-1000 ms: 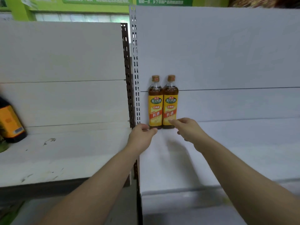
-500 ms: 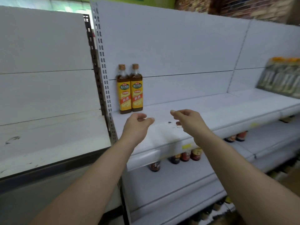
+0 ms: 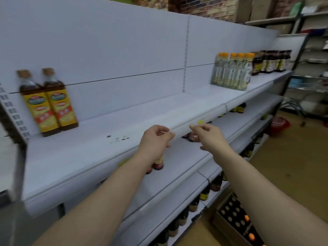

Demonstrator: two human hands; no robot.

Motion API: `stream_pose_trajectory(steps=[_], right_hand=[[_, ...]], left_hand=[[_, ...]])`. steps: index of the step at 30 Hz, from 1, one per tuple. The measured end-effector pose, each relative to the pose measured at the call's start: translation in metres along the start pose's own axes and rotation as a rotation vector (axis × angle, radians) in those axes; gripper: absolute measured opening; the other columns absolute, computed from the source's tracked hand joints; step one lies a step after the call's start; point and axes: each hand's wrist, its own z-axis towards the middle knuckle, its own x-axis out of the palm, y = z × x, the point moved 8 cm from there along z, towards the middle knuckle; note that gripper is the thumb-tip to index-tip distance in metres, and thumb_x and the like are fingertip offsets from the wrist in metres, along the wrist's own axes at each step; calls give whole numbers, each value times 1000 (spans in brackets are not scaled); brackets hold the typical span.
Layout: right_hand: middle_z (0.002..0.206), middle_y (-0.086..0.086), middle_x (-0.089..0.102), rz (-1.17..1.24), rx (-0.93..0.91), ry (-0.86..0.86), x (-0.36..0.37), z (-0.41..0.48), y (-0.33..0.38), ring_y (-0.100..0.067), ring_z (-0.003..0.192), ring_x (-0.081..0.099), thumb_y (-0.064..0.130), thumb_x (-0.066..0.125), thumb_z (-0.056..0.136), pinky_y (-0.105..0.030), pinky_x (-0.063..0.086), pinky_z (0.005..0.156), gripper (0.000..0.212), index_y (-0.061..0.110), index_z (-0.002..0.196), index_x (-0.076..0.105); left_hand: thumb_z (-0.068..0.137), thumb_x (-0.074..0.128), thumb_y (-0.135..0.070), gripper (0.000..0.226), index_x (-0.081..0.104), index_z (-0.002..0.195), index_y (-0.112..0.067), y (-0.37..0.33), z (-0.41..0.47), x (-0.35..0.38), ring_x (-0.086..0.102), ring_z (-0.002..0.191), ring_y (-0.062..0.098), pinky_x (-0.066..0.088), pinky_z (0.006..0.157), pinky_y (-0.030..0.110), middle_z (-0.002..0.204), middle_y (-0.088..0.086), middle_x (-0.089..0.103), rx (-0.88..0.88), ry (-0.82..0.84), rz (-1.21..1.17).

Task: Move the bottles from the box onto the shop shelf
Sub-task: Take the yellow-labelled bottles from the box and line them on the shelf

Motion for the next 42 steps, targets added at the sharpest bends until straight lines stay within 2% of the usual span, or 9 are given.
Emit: stream_pose_trajectory(steps=[4,12,16,19,22,25,29,34,42], right_hand=[[111,3,71,8,48,-56,-86,37,-39,-18,101,69,50,67,95,-45,55,96,32,23,110,68],[113,2,69,-9,154,-145,-213,81,-111,-16,98,69,44,67,98,-45,56,93,30,19,114,68],[112,0,70,4,231,-221,-267,96,-156,-18,96,69,41,66,98,-36,54,78,31,15,116,69],[109,-4,72,18,304,-287,-298,109,-192,-20,94,70,39,67,98,-35,54,76,29,14,111,71],[105,-7,75,11,376,-351,-322,123,-230,-22,90,71,39,70,96,-34,52,71,27,14,106,72],[103,-5,75,-3,470,-389,-339,145,-265,-23,91,71,42,70,94,-38,55,78,26,18,105,71],[99,-6,74,-18,552,-451,-362,181,-307,-29,94,72,41,71,95,-37,54,77,30,15,110,70],[96,-3,75,-23,662,-477,-381,210,-365,-25,91,73,45,70,93,-46,59,83,23,23,101,69],[93,-2,76,-19,820,-468,-388,219,-491,-26,88,74,38,69,96,-40,57,75,15,24,100,71]], left_hand=[[94,71,-27,13,65,103,-20,-1,28,101,69,74,14,48,62,23,105,2,70,-26,63,6],[95,70,-30,27,64,118,-16,14,71,256,70,79,14,50,63,25,111,-3,66,-87,180,60],[93,72,-30,23,63,110,-18,34,92,325,70,76,16,47,62,27,104,2,67,-130,271,97],[93,72,-29,24,63,112,-17,53,111,374,70,79,18,47,62,28,101,2,67,-149,343,123],[93,72,-28,23,63,110,-17,76,132,420,71,81,20,50,69,30,99,0,67,-171,404,127],[94,72,-28,20,64,109,-17,100,159,466,70,80,21,54,68,33,96,0,67,-195,477,140],[90,75,-35,22,65,106,-25,130,203,521,71,88,23,60,86,43,97,-1,69,-195,567,193],[93,71,-34,26,61,115,-21,166,240,579,63,88,15,50,79,31,91,-6,63,-145,692,329],[98,65,-34,24,58,119,-23,272,250,650,60,80,3,47,65,20,90,-7,65,-200,792,484]])
